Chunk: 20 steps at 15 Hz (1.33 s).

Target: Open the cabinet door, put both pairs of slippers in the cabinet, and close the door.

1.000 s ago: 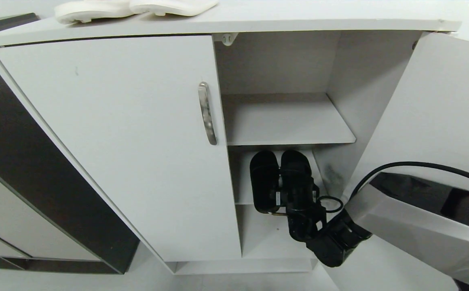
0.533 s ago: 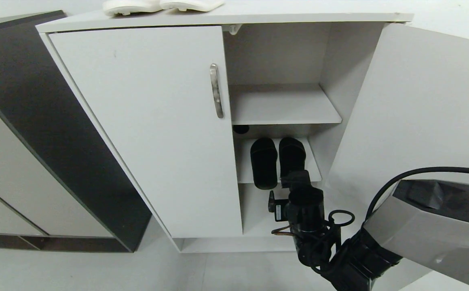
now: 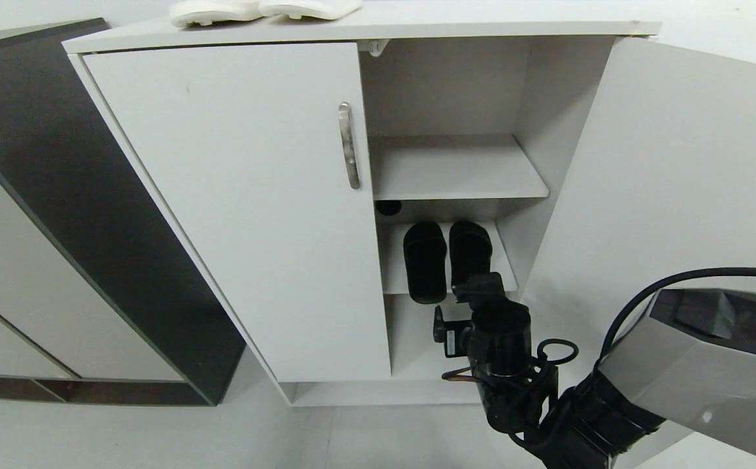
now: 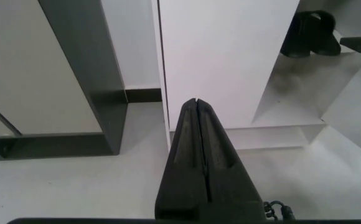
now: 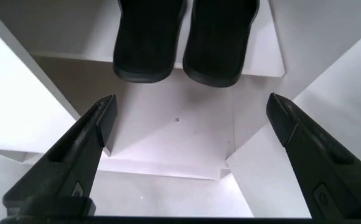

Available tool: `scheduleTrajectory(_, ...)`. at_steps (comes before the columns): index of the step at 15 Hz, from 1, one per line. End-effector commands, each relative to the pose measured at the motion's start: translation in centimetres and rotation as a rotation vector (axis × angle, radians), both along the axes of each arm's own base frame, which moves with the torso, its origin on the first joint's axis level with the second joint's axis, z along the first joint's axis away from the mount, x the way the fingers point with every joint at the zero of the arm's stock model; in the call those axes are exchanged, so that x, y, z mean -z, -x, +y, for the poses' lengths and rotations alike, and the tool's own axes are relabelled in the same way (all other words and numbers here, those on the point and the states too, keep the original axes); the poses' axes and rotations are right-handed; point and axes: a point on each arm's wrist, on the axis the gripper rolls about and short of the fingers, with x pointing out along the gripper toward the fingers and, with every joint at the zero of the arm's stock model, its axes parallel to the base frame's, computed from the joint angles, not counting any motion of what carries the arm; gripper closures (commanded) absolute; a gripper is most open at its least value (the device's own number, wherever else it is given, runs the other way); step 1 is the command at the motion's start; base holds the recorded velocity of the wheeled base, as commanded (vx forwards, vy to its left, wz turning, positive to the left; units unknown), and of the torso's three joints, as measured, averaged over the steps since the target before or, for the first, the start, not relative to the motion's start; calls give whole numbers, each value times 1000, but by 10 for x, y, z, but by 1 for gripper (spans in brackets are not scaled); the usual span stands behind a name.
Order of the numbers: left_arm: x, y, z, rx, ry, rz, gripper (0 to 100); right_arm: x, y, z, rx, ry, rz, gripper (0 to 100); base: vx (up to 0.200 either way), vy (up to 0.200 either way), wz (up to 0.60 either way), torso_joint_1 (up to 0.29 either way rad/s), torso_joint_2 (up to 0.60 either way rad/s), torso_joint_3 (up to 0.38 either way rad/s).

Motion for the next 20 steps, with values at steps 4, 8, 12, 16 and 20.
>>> scheduleTrajectory(4, 0, 0, 0, 0, 1, 0, 100, 0, 1, 2, -5, -1, -2, 0, 0, 0, 0, 2, 5, 163)
scheduleTrajectory(8, 0, 0, 0, 13, -2, 1, 100, 0, 2, 2, -9, 9, -2, 0, 0, 0, 0, 2, 1, 200)
scheduleTrajectory(12, 0, 0, 0, 13, -5, 0, 100, 1, 2, 2, -23, 7, 0, 0, 0, 0, 0, 6, 2, 190)
scheduleTrajectory(16, 0, 0, 0, 13, -5, 0, 100, -2, 7, -1, -56, 5, 4, 0, 0, 0, 0, 2, 1, 23)
scheduleTrajectory(20, 0, 0, 0, 14, -7, 0, 100, 7, 14, -9, -103, 10, 19, 0, 0, 150, 0, -1, 2, 8)
